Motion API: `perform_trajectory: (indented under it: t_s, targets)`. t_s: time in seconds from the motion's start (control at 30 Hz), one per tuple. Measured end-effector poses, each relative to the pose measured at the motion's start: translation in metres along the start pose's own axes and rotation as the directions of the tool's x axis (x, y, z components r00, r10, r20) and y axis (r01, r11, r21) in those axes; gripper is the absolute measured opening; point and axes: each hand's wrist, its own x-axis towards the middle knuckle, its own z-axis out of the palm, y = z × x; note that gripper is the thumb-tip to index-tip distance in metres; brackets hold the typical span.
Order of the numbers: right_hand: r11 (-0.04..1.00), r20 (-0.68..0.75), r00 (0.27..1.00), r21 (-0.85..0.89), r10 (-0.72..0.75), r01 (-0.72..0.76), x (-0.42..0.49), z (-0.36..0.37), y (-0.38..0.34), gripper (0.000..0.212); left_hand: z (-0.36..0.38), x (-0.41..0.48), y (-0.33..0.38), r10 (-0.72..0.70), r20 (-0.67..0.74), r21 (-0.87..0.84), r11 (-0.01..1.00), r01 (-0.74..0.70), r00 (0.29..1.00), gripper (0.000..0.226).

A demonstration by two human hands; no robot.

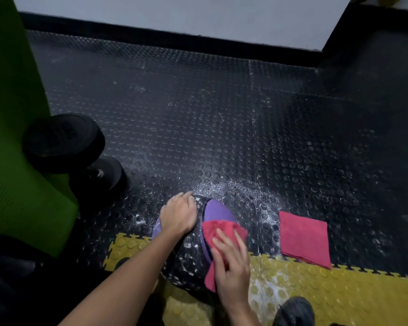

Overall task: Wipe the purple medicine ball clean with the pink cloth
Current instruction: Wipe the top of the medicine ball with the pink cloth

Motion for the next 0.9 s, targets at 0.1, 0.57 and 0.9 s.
perform_trajectory:
  t_s: [0.1, 0.57, 0.9]
  targets:
    - [1.0, -0.069, 0.997, 0.018, 0.016, -0.015, -0.004, -0.002, 0.0, 0.03, -0.001, -0.001, 0.003, 0.034, 0.007, 0.017, 0.999, -0.034, 0.999, 0.045]
    - [1.0, -0.026, 1.0, -0.003, -0.016, 0.016, -0.015, 0.001, 0.006, 0.027, -0.007, -0.003, -0.001, -0.034, -0.033, -0.027, 0.999, 0.033, 0.999, 0.043]
    - [0.909, 0.414, 0.81, -0.15, 0.415, -0.389, 0.105, -0.001, -0.023, 0.025, 0.004, -0.041, -0.031, -0.042, -0.127, -0.128, 0.991, 0.026, 0.991, 0.044]
